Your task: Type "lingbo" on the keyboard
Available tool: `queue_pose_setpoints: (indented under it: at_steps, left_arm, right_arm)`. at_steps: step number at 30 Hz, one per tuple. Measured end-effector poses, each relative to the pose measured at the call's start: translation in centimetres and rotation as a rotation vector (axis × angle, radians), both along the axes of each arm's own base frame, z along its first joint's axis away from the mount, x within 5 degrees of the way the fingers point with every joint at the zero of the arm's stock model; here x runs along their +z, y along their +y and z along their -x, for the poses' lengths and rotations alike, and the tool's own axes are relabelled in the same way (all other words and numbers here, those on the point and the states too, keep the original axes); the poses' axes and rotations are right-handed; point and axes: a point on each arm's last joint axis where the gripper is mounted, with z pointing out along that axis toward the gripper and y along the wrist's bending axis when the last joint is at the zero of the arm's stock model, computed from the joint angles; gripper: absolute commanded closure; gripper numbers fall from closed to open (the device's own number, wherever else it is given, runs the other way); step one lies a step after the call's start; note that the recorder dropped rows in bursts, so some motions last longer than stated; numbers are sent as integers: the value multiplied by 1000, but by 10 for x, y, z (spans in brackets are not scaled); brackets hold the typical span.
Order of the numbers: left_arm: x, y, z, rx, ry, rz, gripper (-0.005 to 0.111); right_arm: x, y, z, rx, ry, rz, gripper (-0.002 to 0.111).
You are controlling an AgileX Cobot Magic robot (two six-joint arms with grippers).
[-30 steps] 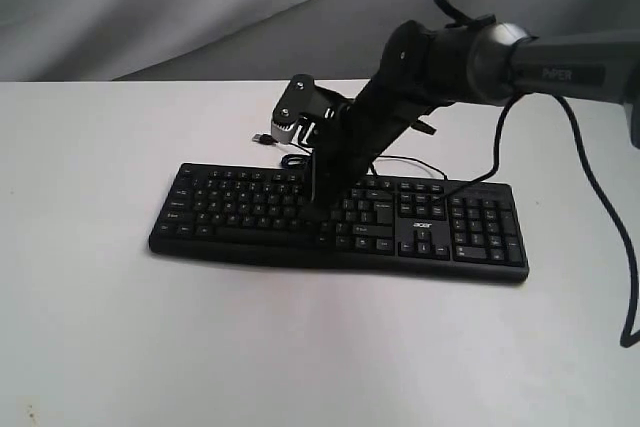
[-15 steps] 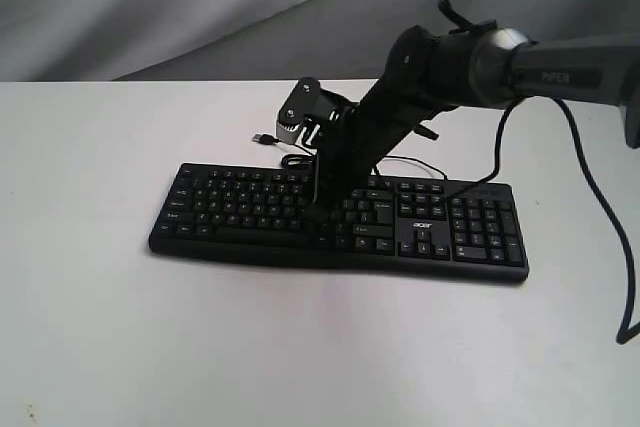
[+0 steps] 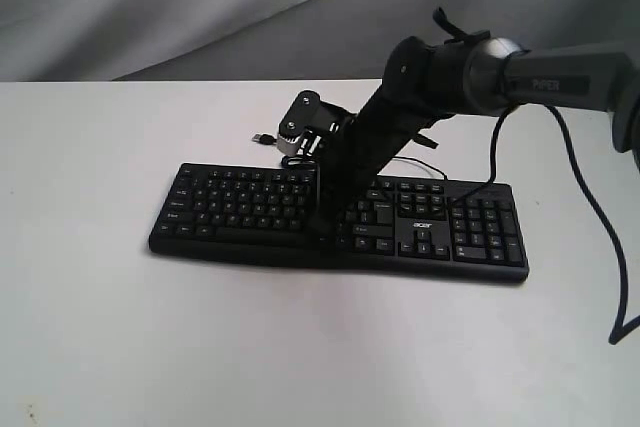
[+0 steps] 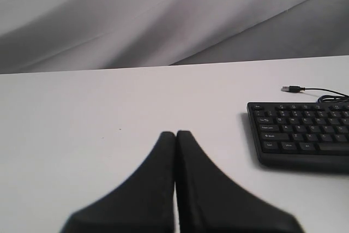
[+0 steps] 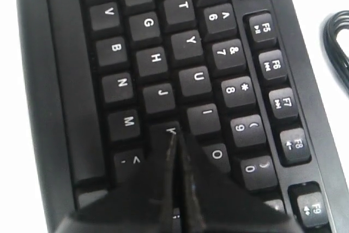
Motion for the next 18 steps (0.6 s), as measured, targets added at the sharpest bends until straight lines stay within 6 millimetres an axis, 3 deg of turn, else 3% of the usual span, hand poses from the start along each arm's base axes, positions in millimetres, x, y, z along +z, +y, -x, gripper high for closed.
queue_pose_setpoints:
  at_steps: [18]
  left_arm:
    - [0,0,0,0,0,0,106]
  right_arm:
    - [0,-1,1,12,5,14,108]
